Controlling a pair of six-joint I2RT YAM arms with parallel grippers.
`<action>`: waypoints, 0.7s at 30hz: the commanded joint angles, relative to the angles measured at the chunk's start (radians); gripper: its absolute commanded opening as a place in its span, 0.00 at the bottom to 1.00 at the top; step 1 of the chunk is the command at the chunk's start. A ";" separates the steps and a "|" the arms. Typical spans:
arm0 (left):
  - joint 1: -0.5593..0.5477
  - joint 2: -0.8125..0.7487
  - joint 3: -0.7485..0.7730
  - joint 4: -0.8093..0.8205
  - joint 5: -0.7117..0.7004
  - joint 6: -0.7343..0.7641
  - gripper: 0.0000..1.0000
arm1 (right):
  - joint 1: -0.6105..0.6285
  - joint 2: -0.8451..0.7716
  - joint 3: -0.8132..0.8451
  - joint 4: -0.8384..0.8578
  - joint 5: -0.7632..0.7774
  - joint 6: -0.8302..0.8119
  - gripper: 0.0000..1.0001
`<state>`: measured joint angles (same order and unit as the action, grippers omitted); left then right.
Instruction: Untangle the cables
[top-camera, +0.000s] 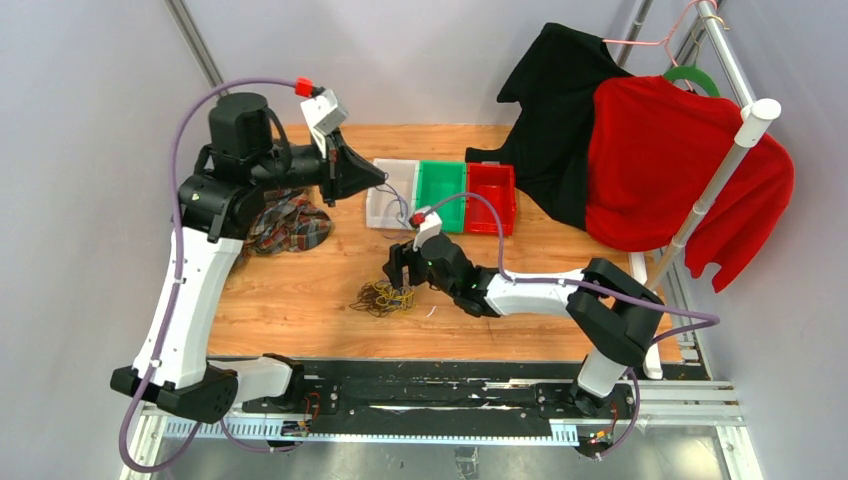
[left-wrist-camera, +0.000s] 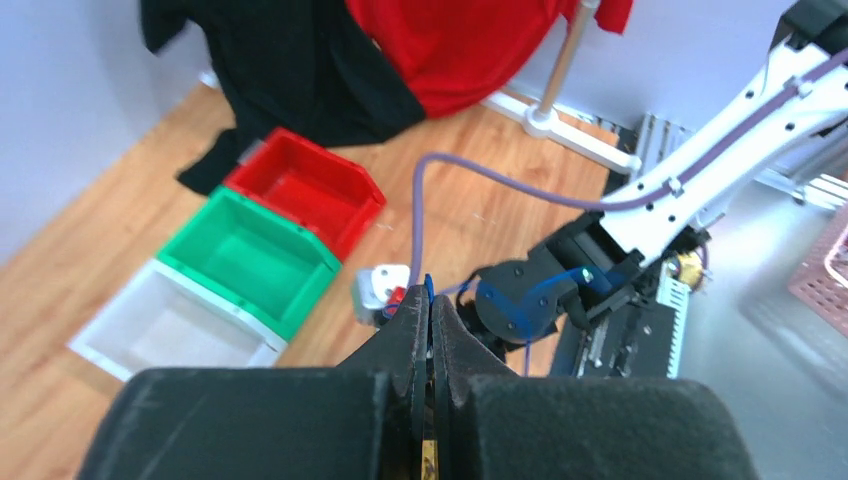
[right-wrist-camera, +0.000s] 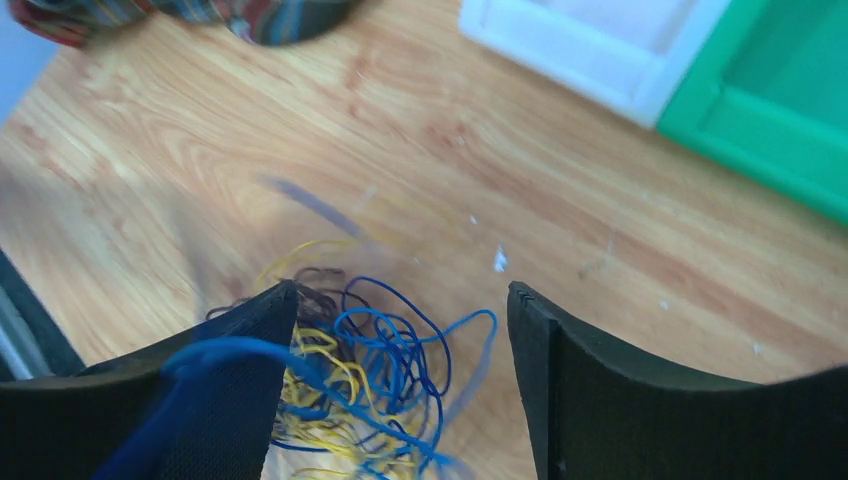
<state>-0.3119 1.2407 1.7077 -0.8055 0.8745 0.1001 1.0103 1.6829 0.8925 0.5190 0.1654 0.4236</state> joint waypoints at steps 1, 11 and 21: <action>-0.005 -0.010 0.130 0.021 -0.066 -0.028 0.00 | 0.010 -0.034 -0.075 -0.008 0.080 0.038 0.75; -0.006 0.043 0.378 0.070 -0.270 -0.033 0.00 | 0.010 -0.109 -0.202 -0.058 0.136 0.097 0.72; -0.006 0.136 0.625 0.289 -0.537 -0.035 0.00 | 0.010 -0.149 -0.250 -0.106 0.143 0.142 0.68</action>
<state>-0.3119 1.3529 2.2478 -0.6266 0.4686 0.0677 1.0103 1.5604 0.6662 0.4465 0.2802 0.5224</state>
